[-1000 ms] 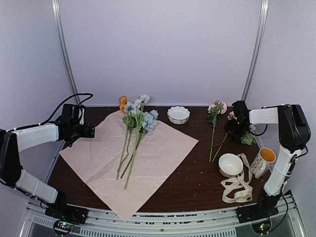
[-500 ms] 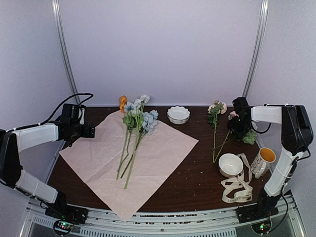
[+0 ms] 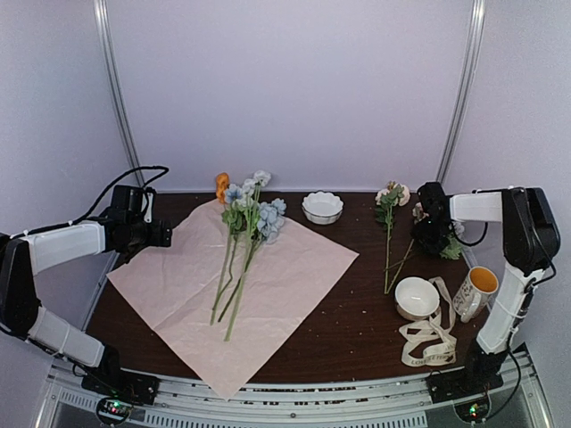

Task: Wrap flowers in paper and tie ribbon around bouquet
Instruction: Pick up the fake flower from the corner of the board.

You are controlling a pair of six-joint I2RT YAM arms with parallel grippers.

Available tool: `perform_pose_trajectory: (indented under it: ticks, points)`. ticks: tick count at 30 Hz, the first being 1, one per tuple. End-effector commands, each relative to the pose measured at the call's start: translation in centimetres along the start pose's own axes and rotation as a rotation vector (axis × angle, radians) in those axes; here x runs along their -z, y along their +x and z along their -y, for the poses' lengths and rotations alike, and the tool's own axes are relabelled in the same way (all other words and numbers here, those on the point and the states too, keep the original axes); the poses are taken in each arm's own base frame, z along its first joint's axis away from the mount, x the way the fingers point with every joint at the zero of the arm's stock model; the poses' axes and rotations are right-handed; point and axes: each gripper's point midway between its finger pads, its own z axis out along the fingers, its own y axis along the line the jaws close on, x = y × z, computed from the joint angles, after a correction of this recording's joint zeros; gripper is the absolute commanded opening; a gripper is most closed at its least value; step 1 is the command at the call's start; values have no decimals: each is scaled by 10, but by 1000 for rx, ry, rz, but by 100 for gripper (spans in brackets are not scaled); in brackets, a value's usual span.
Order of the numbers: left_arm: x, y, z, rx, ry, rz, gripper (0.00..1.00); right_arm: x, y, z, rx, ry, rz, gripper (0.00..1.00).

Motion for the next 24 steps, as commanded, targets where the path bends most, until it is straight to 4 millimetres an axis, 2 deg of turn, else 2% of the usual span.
perform_pose_trajectory:
  ticks: [1, 6, 9, 10, 15, 17, 20, 22, 24]
  points:
    - [3, -16, 1, -4, 8, 38, 98, -4, -5, -15, 5, -18, -8, 48]
    - [3, -16, 0, -8, 3, 38, 98, -8, -1, -19, 1, -35, -50, 34]
    - [4, -18, 0, -10, 3, 43, 98, -9, 0, -20, 9, -45, -63, 5]
    - [5, -18, -1, -10, 3, 45, 98, -9, -1, -19, 8, -48, -65, 0]
    - [7, -19, -1, -7, 3, 53, 98, 0, -10, -14, -23, -75, -26, 0]
    - [8, -19, -1, -7, 5, 54, 98, 15, -24, -12, -24, -73, 41, 0]
    - [9, -20, 0, -4, 9, 57, 98, 50, -51, -17, -21, -112, 158, 0]
    - [9, -20, 0, -3, 12, 58, 98, 79, -69, -26, -6, -162, 232, 0]
    - [9, -21, 1, -1, 15, 60, 98, 117, -86, -42, 25, -237, 313, 0]
